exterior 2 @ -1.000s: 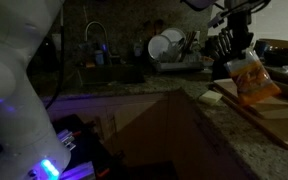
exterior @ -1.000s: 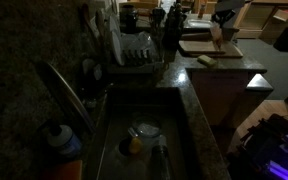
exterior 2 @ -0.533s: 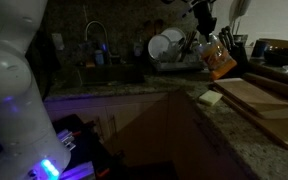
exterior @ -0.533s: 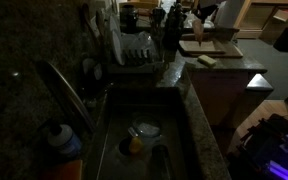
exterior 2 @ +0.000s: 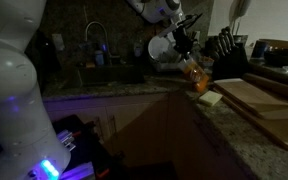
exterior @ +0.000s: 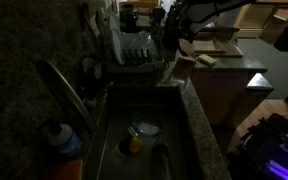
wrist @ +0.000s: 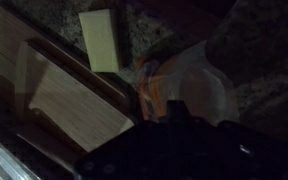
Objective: Close the water faucet, move the orange pack to the left, scrub the countertop with the yellow sponge
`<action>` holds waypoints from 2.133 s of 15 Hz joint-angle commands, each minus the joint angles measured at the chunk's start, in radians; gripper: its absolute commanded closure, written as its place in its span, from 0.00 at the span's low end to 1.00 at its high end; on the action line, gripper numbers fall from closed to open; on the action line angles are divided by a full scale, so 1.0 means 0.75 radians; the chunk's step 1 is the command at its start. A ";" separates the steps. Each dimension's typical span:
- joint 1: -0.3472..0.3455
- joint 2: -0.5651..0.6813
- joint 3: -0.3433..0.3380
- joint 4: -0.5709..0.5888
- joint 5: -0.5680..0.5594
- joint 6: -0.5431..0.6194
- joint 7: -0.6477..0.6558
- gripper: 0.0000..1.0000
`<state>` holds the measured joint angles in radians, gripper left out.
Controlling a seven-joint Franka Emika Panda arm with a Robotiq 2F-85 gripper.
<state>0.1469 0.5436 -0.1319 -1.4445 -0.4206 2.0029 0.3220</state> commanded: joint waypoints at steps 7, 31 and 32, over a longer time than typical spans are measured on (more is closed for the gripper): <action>-0.096 0.010 0.079 -0.117 0.026 0.082 -0.437 1.00; -0.044 -0.043 -0.107 -0.142 -0.029 0.084 0.080 0.00; -0.054 -0.062 -0.130 -0.153 -0.039 0.049 0.119 0.00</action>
<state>0.1363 0.5632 -0.1988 -1.4975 -0.4409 2.1020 0.3489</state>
